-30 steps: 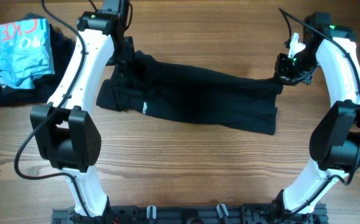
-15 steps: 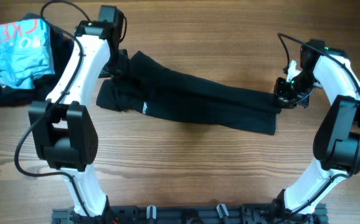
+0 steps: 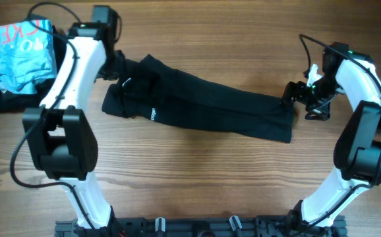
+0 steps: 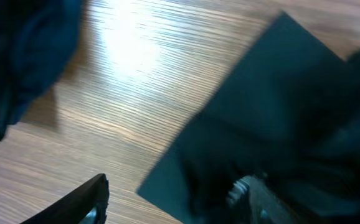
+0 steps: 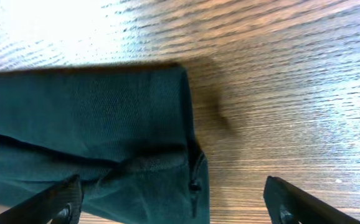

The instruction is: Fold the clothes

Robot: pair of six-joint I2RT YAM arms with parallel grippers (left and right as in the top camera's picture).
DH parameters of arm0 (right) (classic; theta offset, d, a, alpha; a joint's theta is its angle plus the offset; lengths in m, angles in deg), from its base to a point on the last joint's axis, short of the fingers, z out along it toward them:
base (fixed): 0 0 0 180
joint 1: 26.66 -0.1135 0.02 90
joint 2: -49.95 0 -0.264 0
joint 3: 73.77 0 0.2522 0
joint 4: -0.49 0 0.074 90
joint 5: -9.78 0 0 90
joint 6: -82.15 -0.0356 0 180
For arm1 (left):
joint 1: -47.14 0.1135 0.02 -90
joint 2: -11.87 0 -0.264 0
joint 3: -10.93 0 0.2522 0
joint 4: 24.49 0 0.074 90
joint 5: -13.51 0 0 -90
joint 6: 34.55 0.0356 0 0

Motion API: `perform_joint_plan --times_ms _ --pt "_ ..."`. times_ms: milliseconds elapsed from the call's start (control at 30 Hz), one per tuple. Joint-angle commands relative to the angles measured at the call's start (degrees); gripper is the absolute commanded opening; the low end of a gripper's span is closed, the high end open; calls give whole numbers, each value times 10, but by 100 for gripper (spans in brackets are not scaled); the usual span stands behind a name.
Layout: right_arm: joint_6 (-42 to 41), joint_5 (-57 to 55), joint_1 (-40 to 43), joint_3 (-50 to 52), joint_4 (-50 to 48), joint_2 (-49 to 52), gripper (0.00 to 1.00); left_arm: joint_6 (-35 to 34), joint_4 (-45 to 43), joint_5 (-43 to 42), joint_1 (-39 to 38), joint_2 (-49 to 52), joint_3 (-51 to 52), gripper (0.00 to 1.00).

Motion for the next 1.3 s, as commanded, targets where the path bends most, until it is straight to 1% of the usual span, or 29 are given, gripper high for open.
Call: perform_joint_plan --times_ms 0,133,267,433,467,533,600,667,700,733,767,800,833,1033,1267 --pt "19 45 10 4 4 -10 89 -14 -8 -4 30 -13 -18 75" --pt "19 47 8 12 5 -10 83 -14 -12 -17 41 -13 -18 76" --pt "28 47 8 43 -18 -10 73 -14 -25 -16 45 -13 -18 77" --pt "33 47 8 88 -60 -10 70 -14 -37 -17 45 -13 -18 76" --pt "39 46 7 95 -70 -10 67 -14 -38 -16 45 -13 -18 76" --pt "45 46 3 106 -87 -10 65 -14 -40 -16 45 -13 -18 76" --pt "42 47 -4 121 -108 -10 61 -14 -41 -16 45 -13 -18 77" --pt "35 47 -13 135 -124 -10 54 -14 -40 -16 45 -13 -18 77" --pt "27 47 -19 141 -131 -10 47 -14 -40 -16 45 -13 -18 77" --pt "26 47 -25 145 -136 -10 34 -14 -41 -16 45 -13 -18 77" --pt "21 47 -28 147 -139 -10 28 -14 -41 -16 45 -13 -18 77" --pt "9 47 -32 147 -141 -10 12 -14 -42 -16 45 -13 -18 77" --pt "-4 46 -35 147 -146 -10 5 -14 -43 -16 45 -13 -18 77" --pt "-50 47 -20 146 -176 -11 4 -14 -45 -16 45 -13 -18 77" --pt "-49 47 64 119 -188 -11 4 -14 -44 -17 45 -13 -18 75"
